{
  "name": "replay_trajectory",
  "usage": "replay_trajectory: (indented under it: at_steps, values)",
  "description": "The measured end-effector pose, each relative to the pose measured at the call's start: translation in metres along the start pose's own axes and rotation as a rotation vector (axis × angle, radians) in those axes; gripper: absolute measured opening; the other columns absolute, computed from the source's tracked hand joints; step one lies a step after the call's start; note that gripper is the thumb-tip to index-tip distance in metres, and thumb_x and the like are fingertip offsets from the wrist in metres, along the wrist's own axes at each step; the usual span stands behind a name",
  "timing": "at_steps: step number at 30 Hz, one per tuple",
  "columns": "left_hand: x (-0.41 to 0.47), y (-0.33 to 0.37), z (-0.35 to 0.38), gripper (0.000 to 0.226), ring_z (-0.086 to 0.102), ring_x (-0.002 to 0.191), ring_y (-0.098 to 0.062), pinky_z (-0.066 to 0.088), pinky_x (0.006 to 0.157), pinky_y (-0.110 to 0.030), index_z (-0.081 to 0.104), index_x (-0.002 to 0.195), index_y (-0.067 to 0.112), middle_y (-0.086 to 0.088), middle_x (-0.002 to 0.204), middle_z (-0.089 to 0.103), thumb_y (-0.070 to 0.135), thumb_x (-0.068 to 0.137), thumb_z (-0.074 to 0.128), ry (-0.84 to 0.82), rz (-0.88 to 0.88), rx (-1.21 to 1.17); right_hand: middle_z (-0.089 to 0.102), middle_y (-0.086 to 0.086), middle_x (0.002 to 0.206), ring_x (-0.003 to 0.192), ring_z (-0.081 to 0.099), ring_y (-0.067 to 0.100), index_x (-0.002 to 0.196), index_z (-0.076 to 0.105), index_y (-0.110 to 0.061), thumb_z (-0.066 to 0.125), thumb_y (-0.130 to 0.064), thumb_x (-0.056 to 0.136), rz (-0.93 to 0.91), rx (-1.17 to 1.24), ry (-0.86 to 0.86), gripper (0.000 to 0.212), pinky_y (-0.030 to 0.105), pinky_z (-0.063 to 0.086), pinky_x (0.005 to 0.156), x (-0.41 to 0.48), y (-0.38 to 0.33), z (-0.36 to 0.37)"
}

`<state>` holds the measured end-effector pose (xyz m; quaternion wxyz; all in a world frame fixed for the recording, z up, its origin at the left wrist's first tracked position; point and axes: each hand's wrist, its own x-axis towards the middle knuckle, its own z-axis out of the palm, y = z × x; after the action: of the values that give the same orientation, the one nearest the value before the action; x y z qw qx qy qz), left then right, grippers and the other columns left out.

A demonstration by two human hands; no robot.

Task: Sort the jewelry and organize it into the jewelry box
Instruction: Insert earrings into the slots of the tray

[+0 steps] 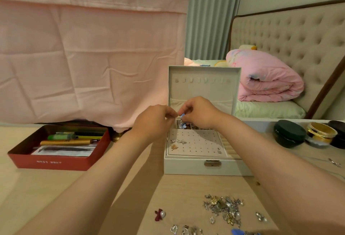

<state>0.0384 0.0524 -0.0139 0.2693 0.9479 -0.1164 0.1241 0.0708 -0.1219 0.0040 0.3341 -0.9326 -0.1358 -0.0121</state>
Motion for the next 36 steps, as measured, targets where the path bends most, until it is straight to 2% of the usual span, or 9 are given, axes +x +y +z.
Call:
replay_trajectory:
  at_steps: [2, 5, 9, 11, 15, 22, 26, 32, 36]
  values:
    - [-0.002, 0.0, 0.002, 0.024, 0.06, 0.076, -0.003, 0.052, 0.083, -0.03, 0.073, 0.109, 0.035, 0.015, 0.113, 0.071, 0.026, 0.094, 0.057, -0.062, 0.028, 0.0, 0.068, -0.003, 0.078, 0.076, 0.066, 0.013, 0.098, 0.077, -0.015, 0.076, -0.008, 0.086, -0.021, -0.047, 0.006, 0.014, 0.021, 0.051, 0.068, 0.004, 0.002, 0.002]
    - [-0.005, 0.002, 0.005, 0.027, 0.062, 0.101, -0.011, 0.052, 0.087, -0.034, 0.072, 0.114, 0.034, 0.012, 0.12, 0.068, 0.026, 0.095, 0.055, -0.097, 0.058, 0.071, 0.071, 0.003, 0.089, 0.078, 0.071, 0.018, 0.107, 0.072, -0.014, 0.078, -0.009, 0.085, 0.001, -0.009, -0.007, 0.023, 0.033, 0.06, 0.079, 0.008, 0.001, 0.005]
    - [-0.009, 0.002, 0.006, 0.025, 0.06, 0.106, -0.013, 0.051, 0.084, -0.035, 0.073, 0.112, 0.035, 0.011, 0.12, 0.066, 0.028, 0.096, 0.055, -0.079, 0.059, 0.112, 0.07, -0.002, 0.079, 0.064, 0.065, 0.009, 0.101, 0.073, -0.014, 0.081, -0.018, 0.084, -0.006, -0.112, -0.04, 0.02, 0.022, 0.053, 0.064, 0.01, -0.003, 0.008]
    - [-0.009, 0.002, 0.004, 0.025, 0.059, 0.108, -0.013, 0.051, 0.085, -0.035, 0.073, 0.113, 0.034, 0.011, 0.122, 0.066, 0.028, 0.097, 0.055, -0.073, 0.06, 0.116, 0.073, -0.003, 0.08, 0.07, 0.066, 0.009, 0.091, 0.079, -0.012, 0.078, -0.02, 0.087, -0.036, -0.171, -0.046, 0.009, 0.02, 0.049, 0.067, 0.01, -0.005, 0.008]
    - [-0.009, 0.004, 0.0, 0.028, 0.057, 0.116, -0.014, 0.049, 0.089, -0.034, 0.069, 0.121, 0.03, 0.009, 0.13, 0.063, 0.026, 0.098, 0.053, -0.069, 0.083, 0.162, 0.076, 0.001, 0.092, 0.086, 0.068, 0.014, 0.093, 0.08, -0.012, 0.066, -0.014, 0.094, -0.037, -0.228, -0.048, 0.015, 0.024, 0.05, 0.075, 0.006, -0.005, 0.001]
    - [0.0, 0.004, 0.006, 0.035, 0.055, 0.118, -0.018, 0.049, 0.094, -0.04, 0.064, 0.131, 0.025, 0.004, 0.133, 0.059, 0.025, 0.1, 0.046, -0.196, 0.192, 0.248, 0.072, 0.0, 0.09, 0.084, 0.06, 0.013, 0.095, 0.08, -0.012, 0.07, -0.015, 0.091, -0.04, -0.298, -0.128, 0.011, 0.021, 0.043, 0.067, 0.002, -0.003, 0.0]
    - [0.003, -0.003, 0.009, 0.035, 0.053, 0.118, -0.015, 0.048, 0.095, -0.04, 0.065, 0.129, 0.024, 0.008, 0.134, 0.056, 0.033, 0.103, 0.044, -0.257, 0.194, 0.308, 0.071, -0.001, 0.102, 0.093, 0.061, 0.012, 0.105, 0.078, -0.011, 0.067, -0.007, 0.092, -0.014, -0.201, -0.023, 0.017, 0.023, 0.048, 0.082, 0.002, -0.001, -0.006]
    - [0.003, -0.004, 0.007, 0.032, 0.057, 0.109, -0.014, 0.051, 0.086, -0.036, 0.068, 0.124, 0.026, 0.009, 0.129, 0.056, 0.031, 0.101, 0.046, -0.208, 0.223, 0.298, 0.073, -0.008, 0.094, 0.091, 0.066, 0.013, 0.092, 0.079, -0.025, 0.07, -0.018, 0.089, -0.01, -0.391, -0.081, 0.012, 0.033, 0.056, 0.082, 0.001, 0.003, -0.002]
    - [-0.004, -0.004, 0.009, 0.031, 0.056, 0.109, -0.01, 0.051, 0.086, -0.036, 0.069, 0.122, 0.032, 0.015, 0.13, 0.056, 0.033, 0.1, 0.048, -0.192, 0.258, 0.277, 0.072, -0.008, 0.094, 0.089, 0.065, 0.014, 0.084, 0.072, -0.03, 0.07, -0.02, 0.09, -0.025, -0.427, -0.048, 0.011, 0.032, 0.056, 0.079, 0.004, 0.001, 0.005]
